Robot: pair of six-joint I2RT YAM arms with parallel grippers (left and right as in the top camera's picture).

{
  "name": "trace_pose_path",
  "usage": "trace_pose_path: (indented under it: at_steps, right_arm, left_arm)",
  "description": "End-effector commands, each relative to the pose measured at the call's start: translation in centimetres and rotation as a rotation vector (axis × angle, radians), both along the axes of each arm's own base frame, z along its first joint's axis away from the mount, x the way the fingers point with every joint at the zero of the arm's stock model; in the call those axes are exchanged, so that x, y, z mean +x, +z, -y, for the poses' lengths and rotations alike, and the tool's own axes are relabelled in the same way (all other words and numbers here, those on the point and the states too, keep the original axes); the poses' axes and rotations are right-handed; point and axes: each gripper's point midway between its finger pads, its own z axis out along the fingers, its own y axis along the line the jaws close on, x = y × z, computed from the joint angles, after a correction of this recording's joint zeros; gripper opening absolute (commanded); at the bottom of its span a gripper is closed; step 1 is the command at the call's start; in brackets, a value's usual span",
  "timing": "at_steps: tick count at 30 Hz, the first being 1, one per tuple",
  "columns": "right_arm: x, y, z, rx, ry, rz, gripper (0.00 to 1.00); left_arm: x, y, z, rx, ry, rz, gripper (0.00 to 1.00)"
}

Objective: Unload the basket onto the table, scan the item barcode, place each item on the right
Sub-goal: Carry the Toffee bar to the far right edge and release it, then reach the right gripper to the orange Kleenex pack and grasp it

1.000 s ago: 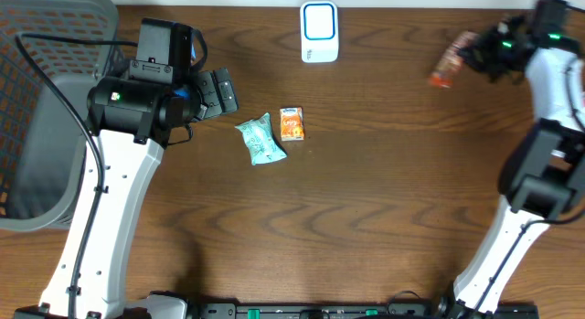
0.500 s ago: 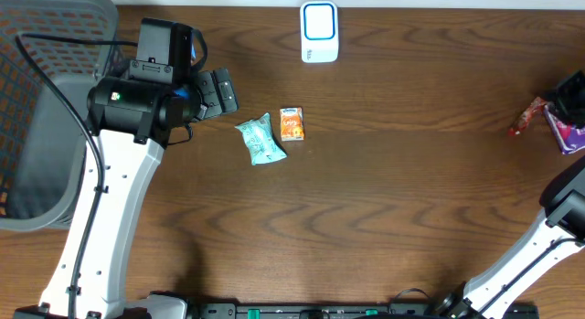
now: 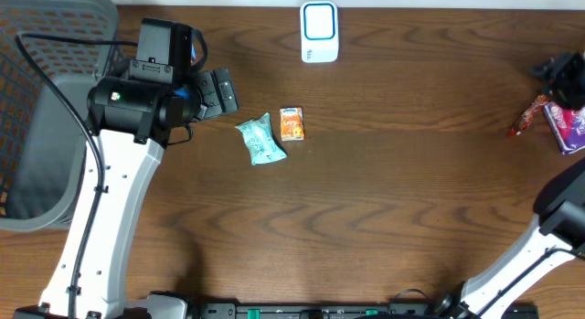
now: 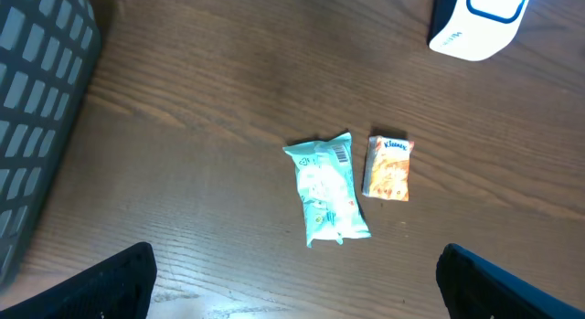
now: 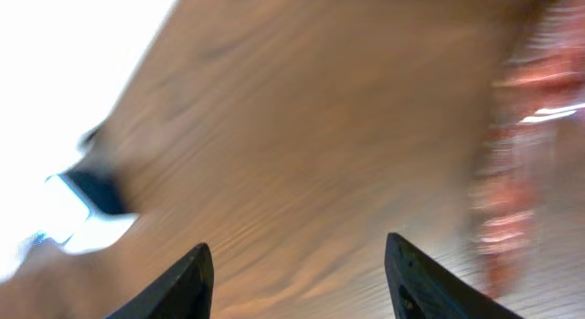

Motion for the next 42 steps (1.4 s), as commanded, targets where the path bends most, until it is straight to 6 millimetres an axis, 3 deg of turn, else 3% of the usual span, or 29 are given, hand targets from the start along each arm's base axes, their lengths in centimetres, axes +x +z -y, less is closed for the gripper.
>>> trace_pose_path:
  at_steps: [1, 4, 10, 11, 12, 14, 17, 21, 25, 28, 32, 36, 42]
  right_arm:
    - [1.4, 6.0, -9.0, 0.13, 0.228, 0.155, 0.62]
    - [1.5, 5.3, -14.6, 0.146, 0.348, 0.11, 0.78]
    - [0.9, 1.6, -25.3, 0.055, 0.579, 0.002, 0.83]
    - [0.6, 0.3, -28.3, 0.026, 0.622, -0.023, 0.85]
    - [0.4, -0.3, -29.9, 0.013, 0.642, -0.038, 0.85]
    - [-0.1, -1.5, -33.3, -0.005, 0.673, -0.059, 0.8]
    - [-0.5, -2.7, -37.1, -0.019, 0.692, -0.065, 0.63]
    - [-1.1, -4.9, -41.9, -0.027, 0.637, -0.08, 0.6]
    - [-1.9, -5.9, -46.3, -0.008, 0.675, -0.026, 0.56]
    - [-2.7, -6.8, -48.4, -0.073, 0.7, -0.001, 0.53]
    - [-3.6, -7.8, -49.7, -0.226, 0.692, 0.011, 0.52]
    - [-4.0, -8.5, -49.6, -0.369, 0.614, 0.004, 0.48]
    - [-5.6, -10.8, -50.4, -0.389, 0.611, -0.035, 0.46]
  left_arm:
    - [0.0, -0.2, -0.1, -0.003, 0.006, -0.008, 0.98]
    - [0.0, -0.2, -0.1, -0.004, 0.006, -0.008, 0.98]
    - [0.0, -0.2, -0.1, -0.004, 0.006, -0.008, 0.98]
    - [0.0, -0.2, -0.1, -0.004, 0.006, -0.008, 0.98]
    - [0.0, -0.2, -0.1, -0.003, 0.006, -0.008, 0.98]
    - [0.0, -0.2, -0.1, -0.003, 0.006, -0.008, 0.98]
    - [0.0, -0.2, -0.1, -0.003, 0.006, -0.008, 0.98]
    - [0.0, -0.2, -0.1, -0.003, 0.006, -0.008, 0.98]
    - [0.0, -0.2, -0.1, -0.003, 0.006, -0.008, 0.98]
    - [0.0, -0.2, -0.1, -0.003, 0.006, -0.008, 0.98]
    - [0.0, -0.2, -0.1, -0.003, 0.006, -0.008, 0.98]
    - [0.0, -0.2, -0.1, -0.003, 0.006, -0.008, 0.98]
    - [0.0, -0.2, -0.1, -0.003, 0.006, -0.008, 0.98]
